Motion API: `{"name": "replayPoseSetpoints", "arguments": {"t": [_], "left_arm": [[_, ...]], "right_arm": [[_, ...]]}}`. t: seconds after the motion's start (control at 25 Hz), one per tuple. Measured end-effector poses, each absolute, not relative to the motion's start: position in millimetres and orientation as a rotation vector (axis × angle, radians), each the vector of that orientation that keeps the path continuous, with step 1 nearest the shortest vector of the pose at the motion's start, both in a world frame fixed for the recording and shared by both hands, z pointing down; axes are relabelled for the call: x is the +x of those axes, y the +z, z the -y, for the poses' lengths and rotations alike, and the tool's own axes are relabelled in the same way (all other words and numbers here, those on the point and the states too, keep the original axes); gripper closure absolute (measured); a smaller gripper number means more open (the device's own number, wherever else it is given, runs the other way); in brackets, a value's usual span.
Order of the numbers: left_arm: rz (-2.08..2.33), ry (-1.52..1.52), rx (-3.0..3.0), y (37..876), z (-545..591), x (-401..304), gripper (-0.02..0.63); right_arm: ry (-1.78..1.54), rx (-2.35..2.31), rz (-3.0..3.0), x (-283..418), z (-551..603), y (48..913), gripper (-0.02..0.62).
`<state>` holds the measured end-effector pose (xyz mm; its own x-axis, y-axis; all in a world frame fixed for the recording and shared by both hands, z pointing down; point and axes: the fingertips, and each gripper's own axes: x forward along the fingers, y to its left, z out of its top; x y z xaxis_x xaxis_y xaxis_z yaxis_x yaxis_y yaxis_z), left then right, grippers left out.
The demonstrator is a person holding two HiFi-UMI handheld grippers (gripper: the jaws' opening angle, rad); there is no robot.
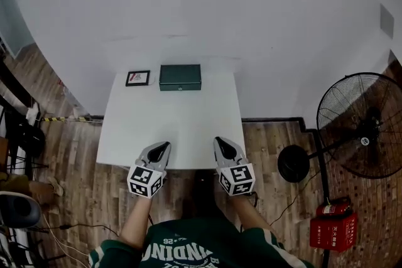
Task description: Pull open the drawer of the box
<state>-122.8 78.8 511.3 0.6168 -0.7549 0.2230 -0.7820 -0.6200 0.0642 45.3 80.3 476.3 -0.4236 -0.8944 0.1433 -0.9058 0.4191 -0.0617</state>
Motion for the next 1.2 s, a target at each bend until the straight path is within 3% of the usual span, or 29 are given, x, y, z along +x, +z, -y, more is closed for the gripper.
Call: {"name": "replayPoseSetpoints", "arguments": {"t": [0.68,1.2], "left_arm": [[1.394,0.29,2.56,521,127,-95,0.554],[1.395,0.363,2.47,554,180,-94,0.554]], "right_arm": [[0.218,1.445,2.619,61,148,488,0.594],[0.315,1.344,2.644,50,202,516,0.594]]}}
